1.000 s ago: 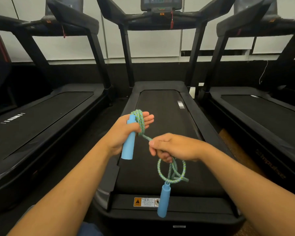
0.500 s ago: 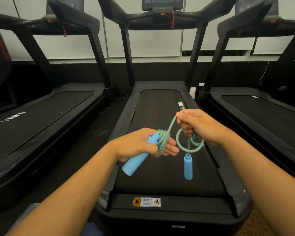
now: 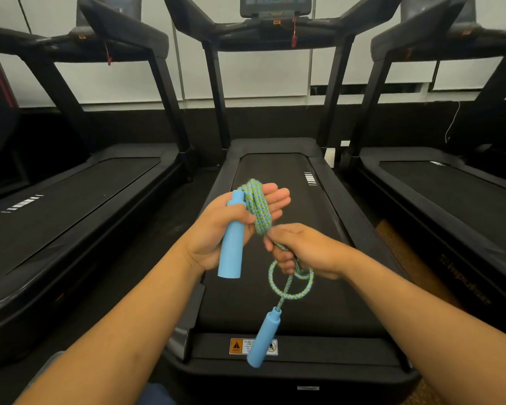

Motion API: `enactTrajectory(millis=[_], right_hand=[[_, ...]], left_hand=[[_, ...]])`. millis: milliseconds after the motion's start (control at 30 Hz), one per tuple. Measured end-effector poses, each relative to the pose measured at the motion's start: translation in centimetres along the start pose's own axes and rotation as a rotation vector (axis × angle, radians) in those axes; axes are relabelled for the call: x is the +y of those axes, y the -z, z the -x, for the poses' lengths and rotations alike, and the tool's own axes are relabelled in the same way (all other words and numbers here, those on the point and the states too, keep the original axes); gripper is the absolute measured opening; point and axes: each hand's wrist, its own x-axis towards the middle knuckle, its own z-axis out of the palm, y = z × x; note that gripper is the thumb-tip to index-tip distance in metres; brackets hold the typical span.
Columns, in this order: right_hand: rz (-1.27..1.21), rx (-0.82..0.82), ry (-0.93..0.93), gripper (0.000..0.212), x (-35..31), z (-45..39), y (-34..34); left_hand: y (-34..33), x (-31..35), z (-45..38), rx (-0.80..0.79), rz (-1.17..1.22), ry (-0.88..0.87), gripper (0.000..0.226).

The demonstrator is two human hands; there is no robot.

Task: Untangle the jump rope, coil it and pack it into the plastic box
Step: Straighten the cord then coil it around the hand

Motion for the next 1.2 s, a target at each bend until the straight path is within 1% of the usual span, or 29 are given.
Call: enactTrajectory(millis=[67, 167, 267, 333, 400, 500, 533, 600, 667, 767, 867, 933, 1000, 1067, 1100, 1167, 1200], right_hand=[[0.052, -0.049, -0.023, 0.033, -0.1, 0.3, 0.0], [0.143, -0.079, -0.046, 0.029, -0.4, 0.5, 0.2], [0.183, -0.092, -0.021, 0.026, -1.2, 0.8, 0.8], [0.167, -0.065, 0.002, 0.026, -1.6, 0.9, 1.6], [0.167, -0.028, 0.032, 0.025, -2.0, 1.0, 2.5], [0.153, 0.027, 0.069, 0.014, -2.6, 1.4, 3.9], [0.160, 0.047, 0.075, 0.016, -2.6, 1.6, 4.4], [0.173, 0.094, 0.090, 0.018, -2.8, 1.9, 5.2], [0.111, 0.151, 0.129, 0.014, -2.6, 2.1, 6.0], [-0.044, 0.296, 0.206, 0.026, -2.3, 2.0, 7.4], [-0.117, 0.402, 0.247, 0.025, -1.7, 1.6, 8.0], [-0.106, 0.446, 0.245, 0.022, -1.2, 1.2, 8.0], [-0.064, 0.486, 0.242, 0.019, -0.7, 0.8, 7.9], [0.030, 0.475, 0.247, 0.014, -0.6, 1.0, 7.5], [0.120, 0.439, 0.246, 0.013, -0.5, 1.2, 7.2], [0.327, 0.299, 0.196, 0.018, -0.2, 1.3, 6.2], [0.377, 0.215, 0.148, 0.022, 0.0, 1.1, 5.5]], left_hand=[[0.4, -0.2, -0.3, 0.103, -0.117, -0.015, 0.063], [1.4, -0.8, -0.6, 0.223, -0.322, -0.014, 0.063], [2.6, -1.2, -0.4, 0.258, -0.551, 0.033, 0.064], [3.0, -1.4, -0.1, 0.256, -0.682, 0.099, 0.065], [3.0, -1.4, 0.1, 0.217, -0.807, 0.164, 0.057], [2.6, -1.0, 0.4, 0.079, -1.005, 0.250, 0.042], [2.4, -1.0, 0.4, 0.039, -1.017, 0.273, 0.040], [2.1, -0.7, 0.6, -0.017, -0.993, 0.311, 0.036], [1.8, -0.3, 0.7, -0.065, -1.026, 0.328, 0.031], [1.7, 0.1, 0.9, -0.148, -1.040, 0.353, 0.023], [1.4, 0.2, 1.1, -0.221, -0.917, 0.382, 0.025], [1.1, 0.3, 1.1, -0.242, -0.805, 0.394, 0.029], [0.9, 0.5, 1.1, -0.255, -0.685, 0.379, 0.028], [0.7, 0.7, 1.1, -0.253, -0.546, 0.338, 0.026], [0.7, 0.8, 1.1, -0.241, -0.474, 0.312, 0.025], [0.7, 0.9, 0.9, -0.196, -0.341, 0.251, 0.020], [0.7, 0.9, 0.8, -0.166, -0.290, 0.220, 0.015]])
